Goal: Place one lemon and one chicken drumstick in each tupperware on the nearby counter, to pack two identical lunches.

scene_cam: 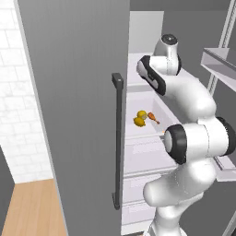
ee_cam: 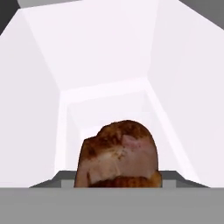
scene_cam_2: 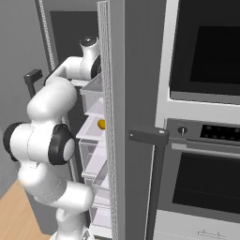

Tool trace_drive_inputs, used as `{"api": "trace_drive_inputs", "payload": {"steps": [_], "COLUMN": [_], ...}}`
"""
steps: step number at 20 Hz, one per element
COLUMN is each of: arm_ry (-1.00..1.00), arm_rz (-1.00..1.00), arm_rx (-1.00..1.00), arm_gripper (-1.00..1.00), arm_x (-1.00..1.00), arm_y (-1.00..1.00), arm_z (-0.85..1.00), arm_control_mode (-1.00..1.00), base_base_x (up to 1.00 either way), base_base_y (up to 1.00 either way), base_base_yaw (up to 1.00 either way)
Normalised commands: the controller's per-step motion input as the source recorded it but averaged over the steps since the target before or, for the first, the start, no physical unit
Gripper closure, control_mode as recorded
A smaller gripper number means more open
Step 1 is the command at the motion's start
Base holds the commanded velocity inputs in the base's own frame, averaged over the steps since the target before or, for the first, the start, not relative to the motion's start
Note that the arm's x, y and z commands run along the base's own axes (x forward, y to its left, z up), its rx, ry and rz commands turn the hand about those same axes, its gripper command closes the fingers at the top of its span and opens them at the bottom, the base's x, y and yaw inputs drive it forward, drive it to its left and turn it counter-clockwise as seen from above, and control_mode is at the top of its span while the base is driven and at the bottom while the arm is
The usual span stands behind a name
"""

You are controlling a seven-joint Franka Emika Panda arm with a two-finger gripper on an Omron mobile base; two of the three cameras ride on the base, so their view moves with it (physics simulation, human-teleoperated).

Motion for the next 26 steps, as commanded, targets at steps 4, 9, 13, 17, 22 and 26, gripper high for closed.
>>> {"api": "trace_drive_inputs", "payload": {"steps": [4, 9, 13, 17, 22, 26], "arm_ry": [0.00, 0.00, 0.00, 0.00, 0.00, 0.00], "arm_rz": [0.00, 0.00, 0.00, 0.01, 0.03, 0.00], "arm_rx": [0.00, 0.00, 0.00, 0.00, -0.01, 0.00], "arm_gripper": [1.00, 1.00, 1.00, 1.00, 1.00, 1.00], "arm_x": [-1.00, -1.00, -1.00, -0.99, -0.78, 0.00], "arm_y": [0.10, 0.00, 0.01, 0.15, 0.12, 0.00], "arm_z": [-0.03, 0.00, 0.00, -0.03, -0.13, 0.00], "arm_control_mode": [-1.00, -1.00, -1.00, -1.00, -1.00, 1.00], "base_base_x": [0.00, 0.00, 0.00, 0.00, 0.00, -0.69], "base_base_y": [0.00, 0.00, 0.00, 0.00, 0.00, 0.10], "base_base_yaw": [0.00, 0.00, 0.00, 0.00, 0.00, 0.02]}}
